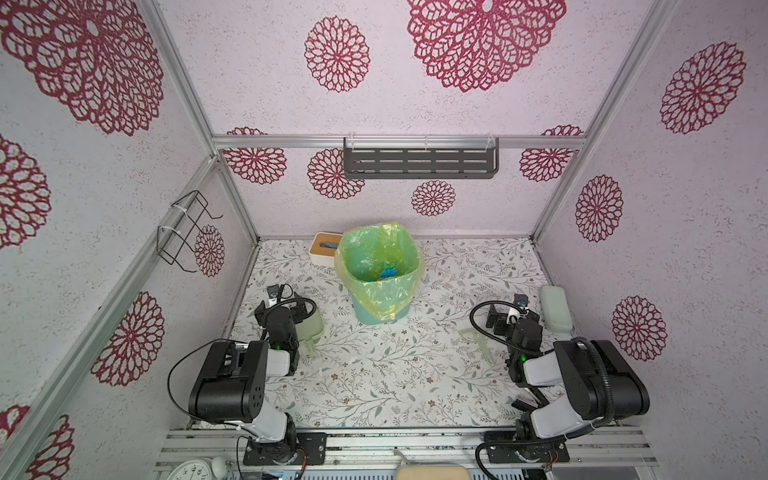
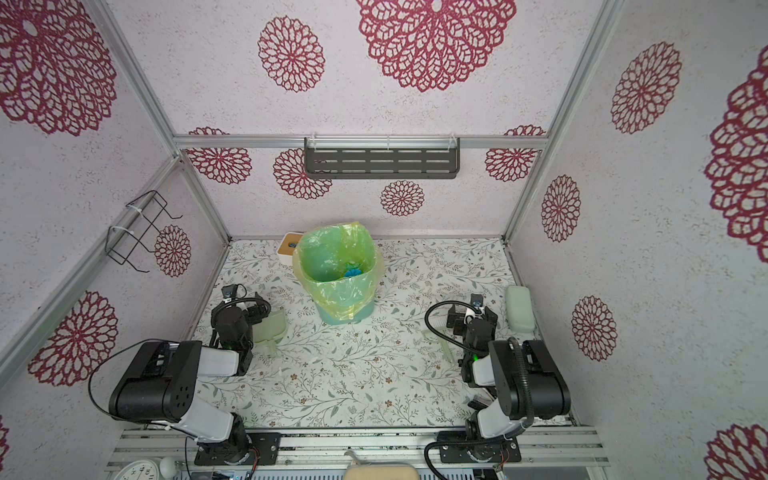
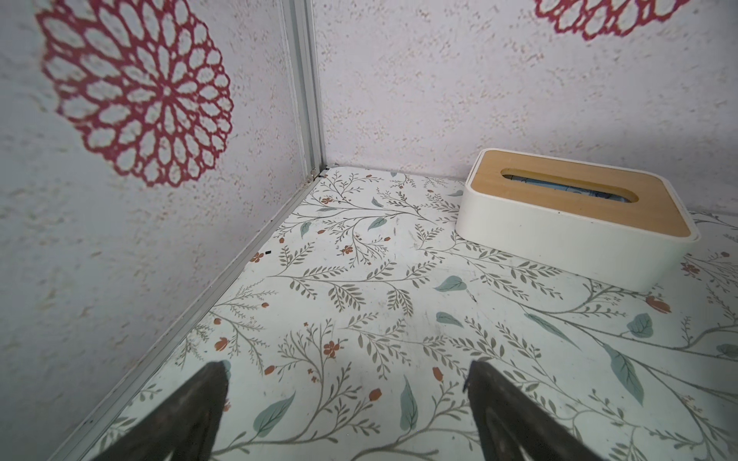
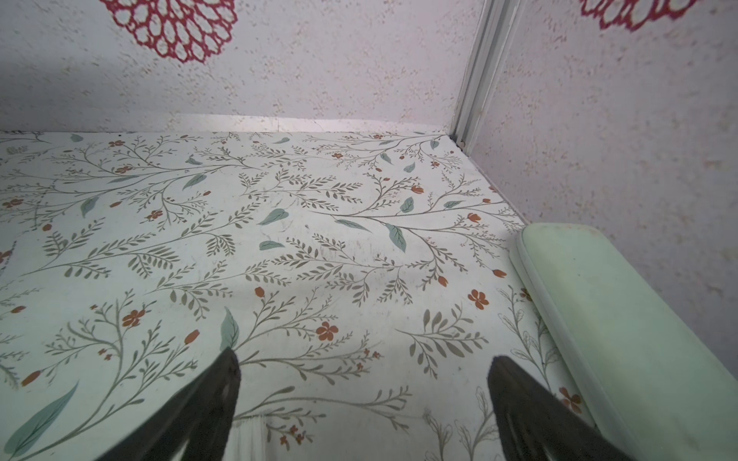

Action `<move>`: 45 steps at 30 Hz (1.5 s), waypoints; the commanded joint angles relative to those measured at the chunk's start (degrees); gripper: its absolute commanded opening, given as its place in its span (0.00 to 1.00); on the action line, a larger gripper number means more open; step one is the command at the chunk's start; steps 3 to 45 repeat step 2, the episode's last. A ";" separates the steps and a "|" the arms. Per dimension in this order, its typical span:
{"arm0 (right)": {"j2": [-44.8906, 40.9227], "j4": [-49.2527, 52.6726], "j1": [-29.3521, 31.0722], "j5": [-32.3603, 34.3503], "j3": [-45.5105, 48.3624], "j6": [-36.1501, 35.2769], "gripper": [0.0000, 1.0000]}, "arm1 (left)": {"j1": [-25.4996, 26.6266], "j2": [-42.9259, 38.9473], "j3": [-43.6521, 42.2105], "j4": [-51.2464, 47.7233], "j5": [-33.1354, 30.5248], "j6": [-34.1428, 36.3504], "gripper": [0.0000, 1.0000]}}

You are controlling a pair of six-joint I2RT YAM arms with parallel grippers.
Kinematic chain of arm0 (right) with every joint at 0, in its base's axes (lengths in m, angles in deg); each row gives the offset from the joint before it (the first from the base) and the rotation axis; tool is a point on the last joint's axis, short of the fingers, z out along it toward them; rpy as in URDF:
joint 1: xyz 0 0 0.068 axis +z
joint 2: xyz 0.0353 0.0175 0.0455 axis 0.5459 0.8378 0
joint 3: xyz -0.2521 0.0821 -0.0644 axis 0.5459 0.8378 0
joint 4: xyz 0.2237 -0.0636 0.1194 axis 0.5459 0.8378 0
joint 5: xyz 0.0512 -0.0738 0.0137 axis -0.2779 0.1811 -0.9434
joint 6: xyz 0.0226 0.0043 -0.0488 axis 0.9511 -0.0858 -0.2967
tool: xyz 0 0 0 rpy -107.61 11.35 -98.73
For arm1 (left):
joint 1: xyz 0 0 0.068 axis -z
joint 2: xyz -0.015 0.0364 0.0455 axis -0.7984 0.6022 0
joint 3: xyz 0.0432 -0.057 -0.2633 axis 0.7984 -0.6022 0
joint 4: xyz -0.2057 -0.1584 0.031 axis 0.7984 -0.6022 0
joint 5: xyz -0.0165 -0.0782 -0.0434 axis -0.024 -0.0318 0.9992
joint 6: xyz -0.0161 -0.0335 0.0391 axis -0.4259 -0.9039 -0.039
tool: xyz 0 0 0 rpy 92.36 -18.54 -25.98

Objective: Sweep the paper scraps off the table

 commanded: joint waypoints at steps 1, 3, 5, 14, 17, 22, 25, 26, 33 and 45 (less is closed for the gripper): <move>-0.44 -2.16 0.05 1.00 -1.21 -0.11 0.99 | -0.35 -0.13 0.96 1.92 0.69 0.66 0.97; -0.40 -2.61 0.14 1.07 -1.01 -0.12 0.99 | -0.34 -0.07 0.95 1.82 0.62 0.62 0.97; -0.40 -2.61 0.14 1.07 -1.01 -0.12 0.99 | -0.34 -0.07 0.95 1.82 0.62 0.62 0.97; -0.40 -2.61 0.14 1.07 -1.01 -0.12 0.99 | -0.34 -0.07 0.95 1.82 0.62 0.62 0.97; -0.40 -2.61 0.14 1.07 -1.01 -0.12 0.99 | -0.34 -0.07 0.95 1.82 0.62 0.62 0.97; -0.40 -2.61 0.14 1.07 -1.01 -0.12 0.99 | -0.34 -0.07 0.95 1.82 0.62 0.62 0.97; -0.40 -2.61 0.14 1.07 -1.01 -0.12 0.99 | -0.34 -0.07 0.95 1.82 0.62 0.62 0.97; -0.40 -2.61 0.14 1.07 -1.01 -0.12 0.99 | -0.34 -0.07 0.95 1.82 0.62 0.62 0.97; -0.40 -2.61 0.14 1.07 -1.01 -0.12 0.99 | -0.34 -0.07 0.95 1.82 0.62 0.62 0.97; -0.40 -2.61 0.14 1.07 -1.01 -0.12 0.99 | -0.34 -0.07 0.95 1.82 0.62 0.62 0.97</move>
